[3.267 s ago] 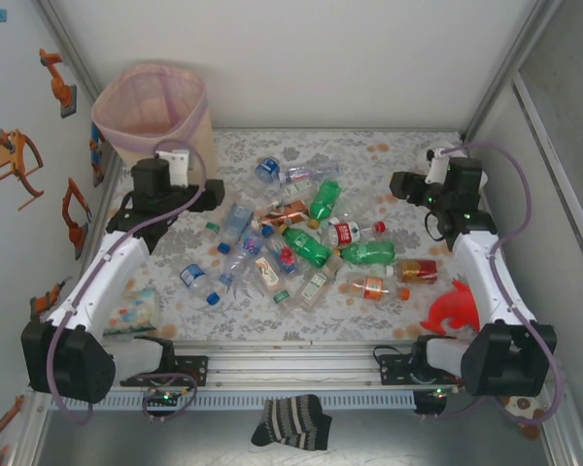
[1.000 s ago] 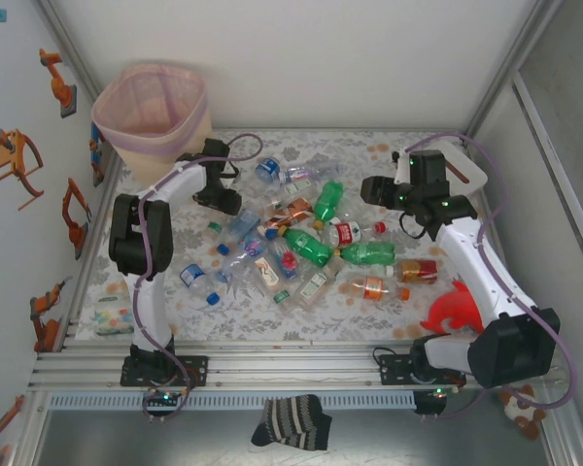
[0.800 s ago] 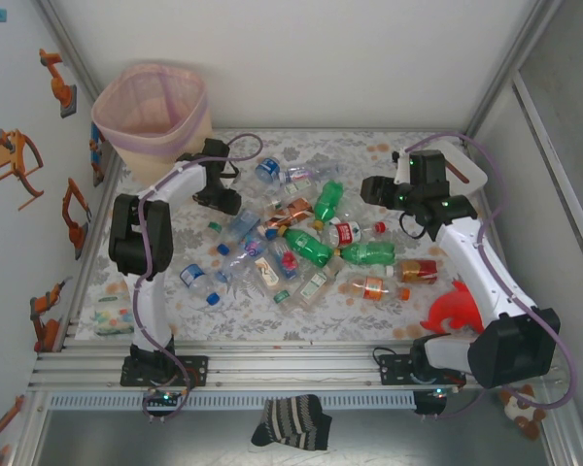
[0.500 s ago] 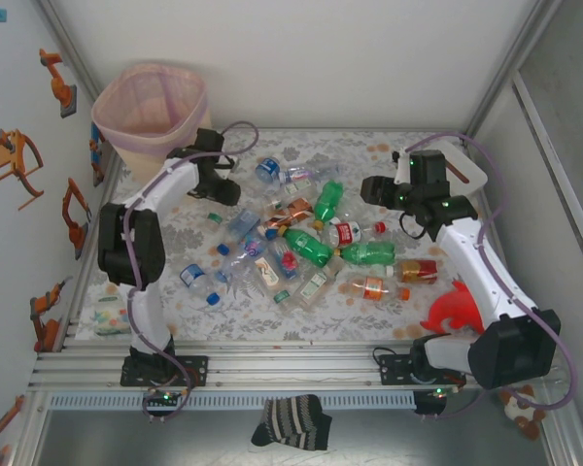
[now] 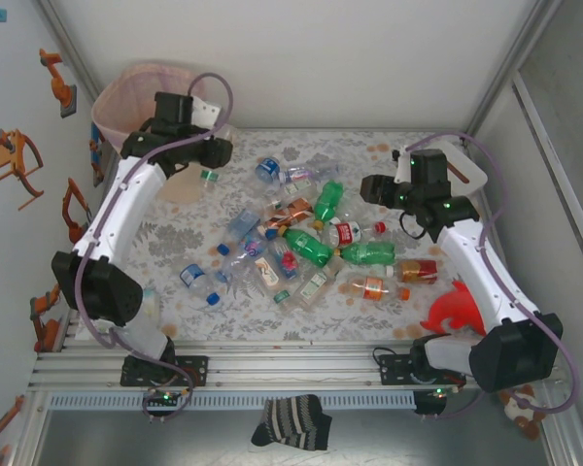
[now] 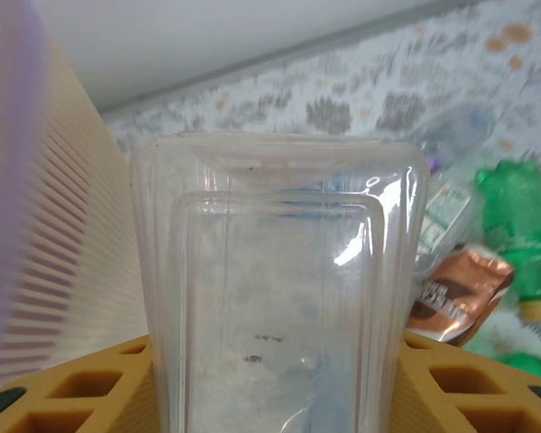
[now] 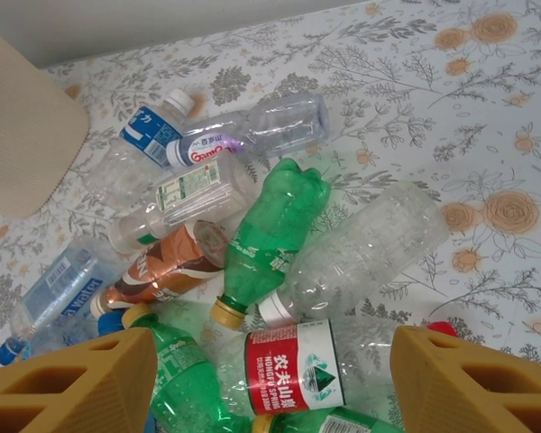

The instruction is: Put the plastic bottles in the bin

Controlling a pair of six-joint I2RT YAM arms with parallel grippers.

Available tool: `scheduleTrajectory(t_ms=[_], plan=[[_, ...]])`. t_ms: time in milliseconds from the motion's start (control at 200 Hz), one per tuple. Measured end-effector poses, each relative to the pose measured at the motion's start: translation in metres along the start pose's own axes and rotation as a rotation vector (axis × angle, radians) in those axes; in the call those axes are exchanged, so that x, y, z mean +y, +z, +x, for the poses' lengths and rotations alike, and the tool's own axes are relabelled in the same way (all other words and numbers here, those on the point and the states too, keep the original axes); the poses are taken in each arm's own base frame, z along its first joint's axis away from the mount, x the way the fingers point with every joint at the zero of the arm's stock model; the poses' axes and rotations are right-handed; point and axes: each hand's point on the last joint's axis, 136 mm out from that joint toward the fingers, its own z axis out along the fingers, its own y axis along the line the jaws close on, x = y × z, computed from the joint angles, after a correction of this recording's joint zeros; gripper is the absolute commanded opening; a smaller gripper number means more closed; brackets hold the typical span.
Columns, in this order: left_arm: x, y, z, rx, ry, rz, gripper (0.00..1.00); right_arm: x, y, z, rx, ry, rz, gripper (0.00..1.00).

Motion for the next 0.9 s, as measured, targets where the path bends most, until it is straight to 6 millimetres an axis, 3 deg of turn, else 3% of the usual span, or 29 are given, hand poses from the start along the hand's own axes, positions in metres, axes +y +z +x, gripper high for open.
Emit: scheduleTrajectory(t_ms=[240, 541, 706, 901], plan=[[0.019, -0.055, -0.060, -0.216, 0.021, -0.059, 0.46, 0.005, -0.004, -0.009, -0.021, -0.007, -0.009, 0.68], [0.088, -0.089, -0.110, -0.392, -0.009, -0.222, 0.42, 0.006, -0.004, -0.008, -0.019, -0.009, -0.012, 0.68], [0.114, -0.085, -0.130, -0.443, 0.001, -0.288, 0.42, 0.007, -0.004, -0.008, -0.019, -0.011, -0.013, 0.68], [0.149, -0.047, -0.142, -0.427, 0.001, -0.341, 0.41, 0.006, -0.004, -0.008, -0.022, -0.013, -0.004, 0.68]])
